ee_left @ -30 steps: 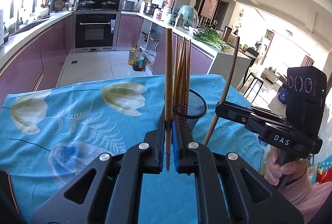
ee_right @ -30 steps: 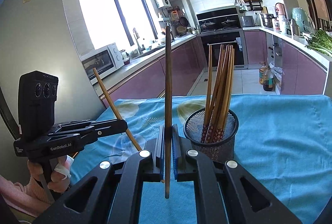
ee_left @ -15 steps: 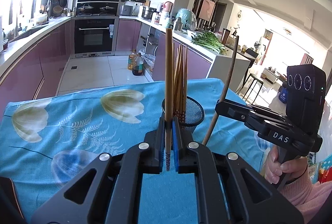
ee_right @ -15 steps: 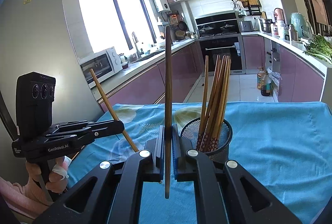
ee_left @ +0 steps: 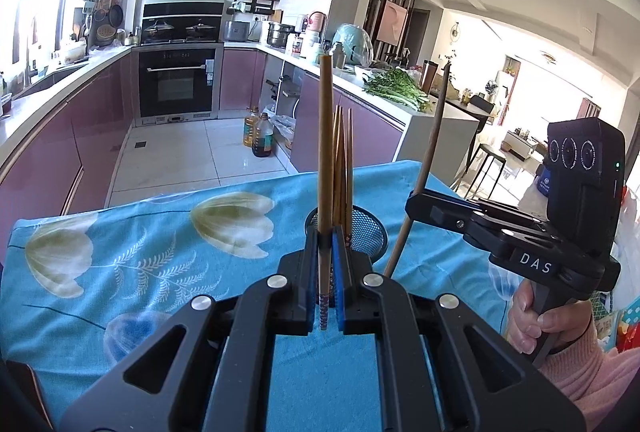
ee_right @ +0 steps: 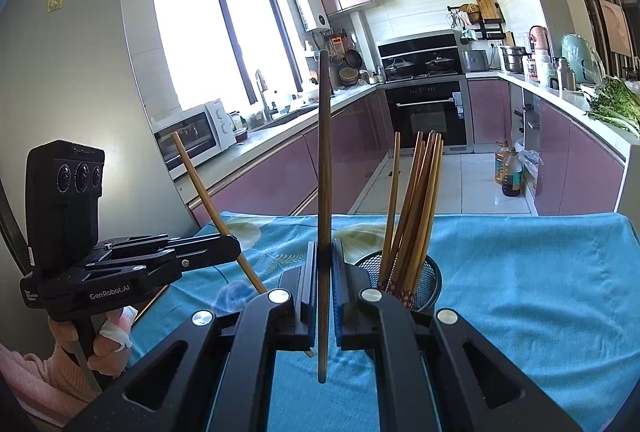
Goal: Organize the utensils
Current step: 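Carry both held chopsticks over the mesh cup, aligning them above its rim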
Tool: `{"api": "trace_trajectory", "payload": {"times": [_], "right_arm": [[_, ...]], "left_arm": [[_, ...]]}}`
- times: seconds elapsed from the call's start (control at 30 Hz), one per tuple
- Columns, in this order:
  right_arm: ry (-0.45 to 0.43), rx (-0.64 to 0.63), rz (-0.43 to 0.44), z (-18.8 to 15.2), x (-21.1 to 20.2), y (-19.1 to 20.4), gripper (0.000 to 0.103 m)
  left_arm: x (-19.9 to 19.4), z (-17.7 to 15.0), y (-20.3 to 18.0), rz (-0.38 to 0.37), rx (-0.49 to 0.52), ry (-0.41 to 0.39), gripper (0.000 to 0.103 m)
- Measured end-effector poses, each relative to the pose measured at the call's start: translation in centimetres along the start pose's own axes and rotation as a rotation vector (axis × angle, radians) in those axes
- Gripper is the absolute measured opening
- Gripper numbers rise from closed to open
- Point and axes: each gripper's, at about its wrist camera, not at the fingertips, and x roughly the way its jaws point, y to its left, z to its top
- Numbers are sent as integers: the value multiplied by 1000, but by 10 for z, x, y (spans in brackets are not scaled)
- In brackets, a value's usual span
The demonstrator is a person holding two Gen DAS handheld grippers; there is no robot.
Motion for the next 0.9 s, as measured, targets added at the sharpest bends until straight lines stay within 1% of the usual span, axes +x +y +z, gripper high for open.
{"api": "trace_trajectory", "payload": {"times": [0.47,0.9], "right_arm": [[-22,-5,-1,9,0,-1,5],[-44,0,8,18,-2,-13,6]], "left_arm": [[0,13,-7,-8,24,-25,8],[-3,22,-15,-18,50,-48,8]]}}
